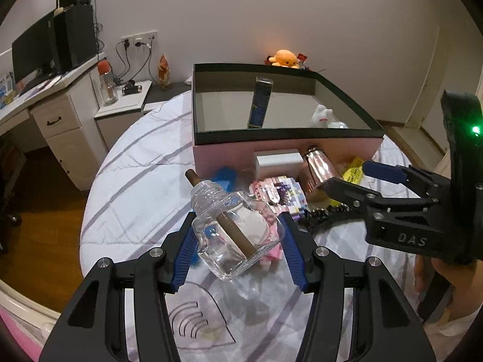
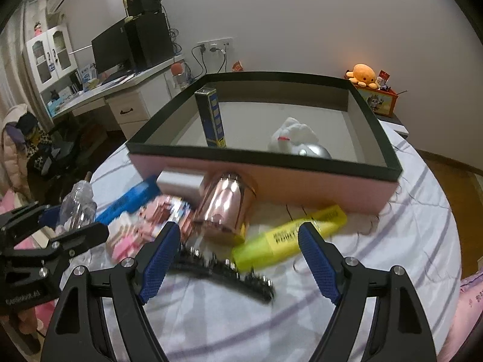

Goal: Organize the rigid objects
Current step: 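Grasp the glass bottle with the left tool while the right tool grasps the rose-gold cup, then carry the glass bottle and rose-gold cup into the pink box and release both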

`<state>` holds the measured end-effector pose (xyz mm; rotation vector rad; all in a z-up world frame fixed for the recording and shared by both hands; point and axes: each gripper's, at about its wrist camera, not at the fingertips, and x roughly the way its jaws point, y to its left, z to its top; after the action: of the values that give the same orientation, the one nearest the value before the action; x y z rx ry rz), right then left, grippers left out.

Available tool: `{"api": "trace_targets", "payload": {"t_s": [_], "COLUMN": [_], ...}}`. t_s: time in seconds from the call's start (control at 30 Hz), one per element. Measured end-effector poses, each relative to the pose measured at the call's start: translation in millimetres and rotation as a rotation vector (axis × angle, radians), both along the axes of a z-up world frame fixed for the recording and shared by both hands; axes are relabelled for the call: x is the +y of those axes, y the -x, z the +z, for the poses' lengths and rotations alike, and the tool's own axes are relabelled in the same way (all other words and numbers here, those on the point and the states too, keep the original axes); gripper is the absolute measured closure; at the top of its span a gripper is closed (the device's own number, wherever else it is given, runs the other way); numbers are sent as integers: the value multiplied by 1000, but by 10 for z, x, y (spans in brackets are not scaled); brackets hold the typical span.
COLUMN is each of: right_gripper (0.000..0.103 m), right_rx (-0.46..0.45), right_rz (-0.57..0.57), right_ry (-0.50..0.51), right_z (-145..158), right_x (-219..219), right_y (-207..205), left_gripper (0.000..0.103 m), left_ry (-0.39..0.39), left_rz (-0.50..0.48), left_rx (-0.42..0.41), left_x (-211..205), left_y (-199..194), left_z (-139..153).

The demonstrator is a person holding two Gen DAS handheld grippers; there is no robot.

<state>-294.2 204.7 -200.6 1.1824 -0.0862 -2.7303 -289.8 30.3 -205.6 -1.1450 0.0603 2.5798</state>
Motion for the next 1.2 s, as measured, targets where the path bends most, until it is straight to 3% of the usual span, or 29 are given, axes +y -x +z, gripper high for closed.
{"api": "trace_targets", "payload": {"t_s": [0.1, 0.3, 0.77, 1.2], "right_gripper": [23, 45, 46, 46], "right_rx": [-13, -69, -108, -38], "right_rz": [20, 50, 113, 150], "right_ry": [10, 17, 104, 141], "right_z": [-27, -157, -204, 138], "right_x": [-43, -92, 76, 199], "right_y": [126, 316, 307, 108], "left_gripper": [49, 49, 49, 49], "left_ry": [1, -1, 0, 22], "left_rz": [-8, -20, -65, -127], "left_rx": [-7, -10, -10, 49], "left_x": [2, 32, 195, 459], "left_y": [53, 126, 130, 121], "left_z": [-28, -45, -8, 313]}}
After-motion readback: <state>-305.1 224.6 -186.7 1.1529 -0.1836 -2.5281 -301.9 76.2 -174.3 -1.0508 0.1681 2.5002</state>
